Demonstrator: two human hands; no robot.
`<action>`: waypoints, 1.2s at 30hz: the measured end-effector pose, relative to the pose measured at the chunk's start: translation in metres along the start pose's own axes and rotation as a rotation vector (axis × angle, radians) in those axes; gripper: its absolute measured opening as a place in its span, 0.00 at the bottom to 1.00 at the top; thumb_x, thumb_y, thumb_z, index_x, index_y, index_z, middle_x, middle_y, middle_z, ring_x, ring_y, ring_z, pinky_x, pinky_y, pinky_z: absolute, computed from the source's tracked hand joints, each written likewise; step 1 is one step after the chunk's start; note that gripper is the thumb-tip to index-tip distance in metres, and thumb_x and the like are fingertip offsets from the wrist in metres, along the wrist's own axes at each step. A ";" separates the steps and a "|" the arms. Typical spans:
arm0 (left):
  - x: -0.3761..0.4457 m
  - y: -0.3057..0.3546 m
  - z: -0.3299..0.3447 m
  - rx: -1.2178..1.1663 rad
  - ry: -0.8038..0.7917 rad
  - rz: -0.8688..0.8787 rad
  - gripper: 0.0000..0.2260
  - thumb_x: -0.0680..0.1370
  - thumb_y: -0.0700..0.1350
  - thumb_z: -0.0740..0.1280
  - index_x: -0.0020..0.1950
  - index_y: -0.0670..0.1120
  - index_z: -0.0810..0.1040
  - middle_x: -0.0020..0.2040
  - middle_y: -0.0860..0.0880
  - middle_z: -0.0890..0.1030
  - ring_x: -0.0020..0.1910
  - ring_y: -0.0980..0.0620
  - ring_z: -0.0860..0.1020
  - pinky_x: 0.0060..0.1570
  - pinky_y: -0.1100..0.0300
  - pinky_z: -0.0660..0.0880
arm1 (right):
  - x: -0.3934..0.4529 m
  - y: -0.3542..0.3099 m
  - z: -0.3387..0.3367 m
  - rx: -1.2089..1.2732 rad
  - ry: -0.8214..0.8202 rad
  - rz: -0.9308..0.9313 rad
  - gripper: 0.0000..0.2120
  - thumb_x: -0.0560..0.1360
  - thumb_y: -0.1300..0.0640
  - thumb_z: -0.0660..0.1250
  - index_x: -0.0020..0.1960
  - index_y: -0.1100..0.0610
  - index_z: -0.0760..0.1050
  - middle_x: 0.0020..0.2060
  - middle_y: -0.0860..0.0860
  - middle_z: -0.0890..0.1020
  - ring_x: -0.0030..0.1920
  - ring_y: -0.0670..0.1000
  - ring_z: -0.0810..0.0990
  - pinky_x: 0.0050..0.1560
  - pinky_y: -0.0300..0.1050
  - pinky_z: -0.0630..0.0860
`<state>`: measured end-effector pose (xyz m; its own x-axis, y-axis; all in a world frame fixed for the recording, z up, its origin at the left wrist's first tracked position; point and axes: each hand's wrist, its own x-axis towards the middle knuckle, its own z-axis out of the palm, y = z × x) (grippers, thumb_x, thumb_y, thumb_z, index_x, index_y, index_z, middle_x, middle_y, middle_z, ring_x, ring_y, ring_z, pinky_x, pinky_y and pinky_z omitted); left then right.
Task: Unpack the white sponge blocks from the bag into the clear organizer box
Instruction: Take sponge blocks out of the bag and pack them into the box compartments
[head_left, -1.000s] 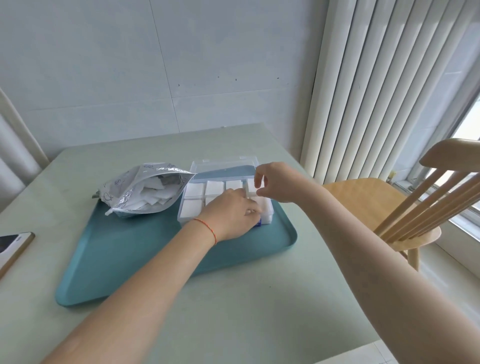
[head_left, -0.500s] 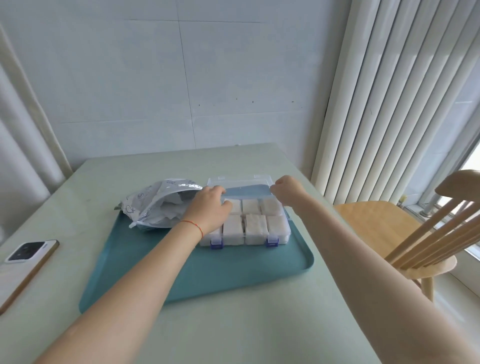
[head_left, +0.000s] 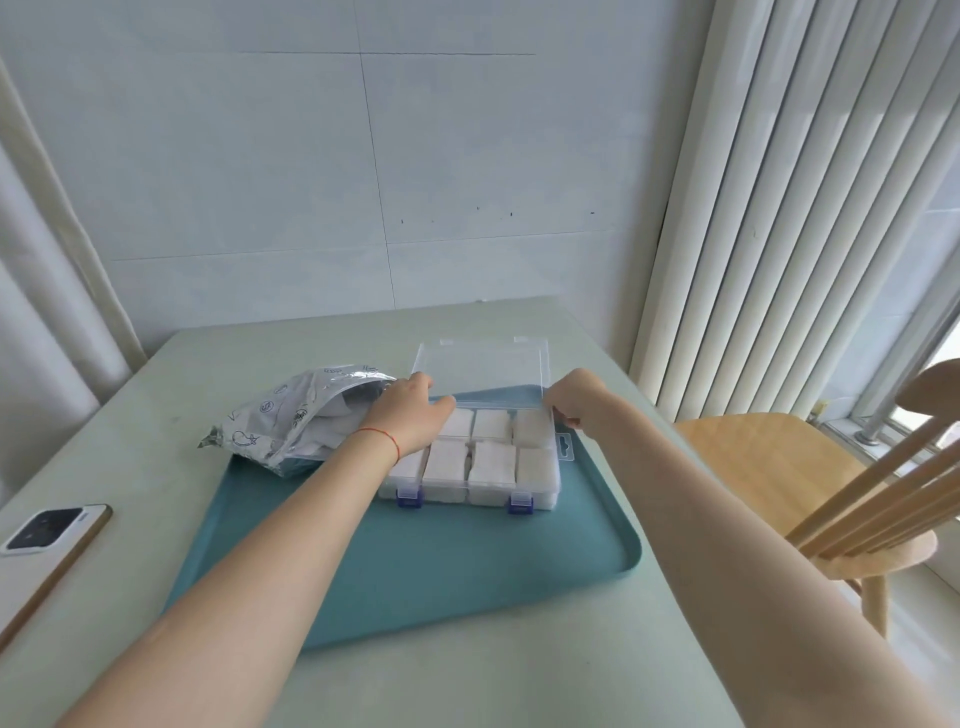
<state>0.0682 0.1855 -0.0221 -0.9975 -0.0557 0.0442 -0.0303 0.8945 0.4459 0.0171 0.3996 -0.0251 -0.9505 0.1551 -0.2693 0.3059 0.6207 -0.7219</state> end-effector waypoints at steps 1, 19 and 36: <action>0.000 0.000 0.001 -0.015 0.009 -0.001 0.23 0.81 0.54 0.58 0.72 0.42 0.68 0.72 0.43 0.70 0.70 0.44 0.68 0.63 0.54 0.67 | -0.001 0.002 -0.002 0.053 -0.015 -0.005 0.07 0.75 0.68 0.59 0.39 0.62 0.71 0.34 0.57 0.71 0.32 0.53 0.69 0.30 0.40 0.64; -0.014 0.012 0.013 -0.846 0.261 -0.278 0.25 0.82 0.60 0.49 0.58 0.40 0.71 0.54 0.43 0.75 0.56 0.44 0.73 0.54 0.52 0.66 | -0.028 0.024 -0.024 0.697 -0.030 -0.138 0.15 0.75 0.59 0.60 0.51 0.49 0.84 0.49 0.50 0.80 0.49 0.50 0.76 0.54 0.47 0.72; -0.074 -0.015 0.013 -0.879 0.183 -0.310 0.04 0.72 0.46 0.63 0.45 0.52 0.73 0.40 0.51 0.74 0.41 0.47 0.72 0.43 0.54 0.74 | -0.080 -0.003 0.014 -0.546 0.003 -0.495 0.17 0.76 0.46 0.66 0.63 0.47 0.74 0.63 0.54 0.70 0.65 0.55 0.68 0.66 0.54 0.66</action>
<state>0.1419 0.1815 -0.0435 -0.9252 -0.3704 -0.0828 -0.1582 0.1779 0.9712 0.0924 0.3747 -0.0101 -0.9704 -0.2413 0.0082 -0.2298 0.9126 -0.3382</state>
